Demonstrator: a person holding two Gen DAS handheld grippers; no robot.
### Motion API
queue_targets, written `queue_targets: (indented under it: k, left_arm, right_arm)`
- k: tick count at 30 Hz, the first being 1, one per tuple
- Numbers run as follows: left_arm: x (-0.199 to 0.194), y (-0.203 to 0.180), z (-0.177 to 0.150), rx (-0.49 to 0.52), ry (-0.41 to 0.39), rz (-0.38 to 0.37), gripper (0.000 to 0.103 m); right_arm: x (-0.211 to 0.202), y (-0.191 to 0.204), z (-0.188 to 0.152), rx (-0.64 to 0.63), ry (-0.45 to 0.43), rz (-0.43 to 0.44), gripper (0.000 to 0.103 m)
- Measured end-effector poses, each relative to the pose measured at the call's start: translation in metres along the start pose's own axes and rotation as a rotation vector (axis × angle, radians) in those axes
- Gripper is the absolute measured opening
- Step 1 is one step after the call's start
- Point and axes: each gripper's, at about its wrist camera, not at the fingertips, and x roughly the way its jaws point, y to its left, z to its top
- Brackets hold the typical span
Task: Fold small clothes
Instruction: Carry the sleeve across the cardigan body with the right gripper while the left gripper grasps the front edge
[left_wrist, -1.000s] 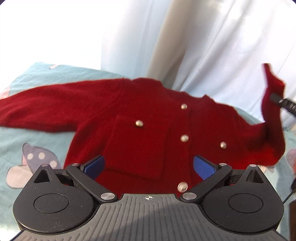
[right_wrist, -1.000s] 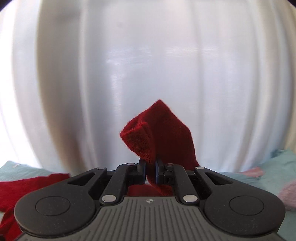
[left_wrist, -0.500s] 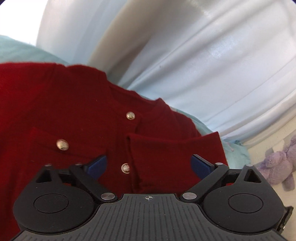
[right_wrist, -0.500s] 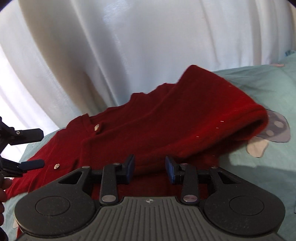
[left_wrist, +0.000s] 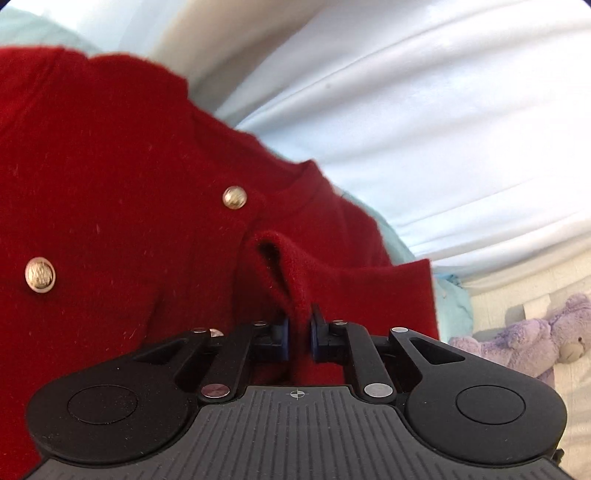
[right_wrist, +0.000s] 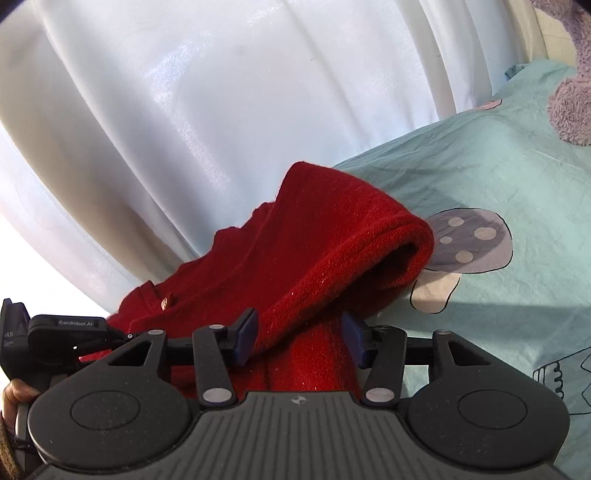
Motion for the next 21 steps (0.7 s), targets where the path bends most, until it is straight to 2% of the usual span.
queue_targets:
  k: [4,7,10,13,15,16,18,20,21]
  left_arm:
    - [-0.047,-0.017,0.018,0.085,-0.129,0.042,0.012]
    - [-0.074,-0.009,0.030,0.107,-0.185,0.107,0.013]
    - [-0.073,0.017,0.032,0.082,-0.161,0.201,0.016]
    - [-0.057,0.046,0.024,0.054,-0.095,0.295,0.020]
    - [-0.049,0.062,0.017,0.030,-0.068,0.287,0.034]
    - [-0.048,0.064,0.015,0.026,-0.076,0.266,0.038]
    - [-0.043,0.064,0.015,0.031,-0.083,0.233,0.055]
    - [-0.035,0.062,0.018,0.034,-0.084,0.218,0.053]
    - [-0.031,0.060,0.020,0.035,-0.077,0.213,0.040]
  right_arm:
    - [0.008,-0.011,0.010,0.110,-0.025,0.050,0.054]
    - [0.016,-0.014,0.014,0.195,-0.033,0.093,0.055]
    - [0.028,-0.013,0.011,0.226,0.002,0.119,0.055]
    - [0.039,-0.015,0.007,0.272,0.022,0.109,0.055]
    - [0.041,-0.022,0.007,0.337,0.015,0.131,0.055]
    - [0.042,-0.025,0.007,0.365,0.012,0.134,0.055]
    - [0.045,-0.029,0.008,0.395,0.010,0.132,0.051]
    - [0.047,-0.031,0.007,0.407,0.013,0.113,0.042]
    - [0.049,-0.032,0.007,0.411,0.013,0.107,0.036]
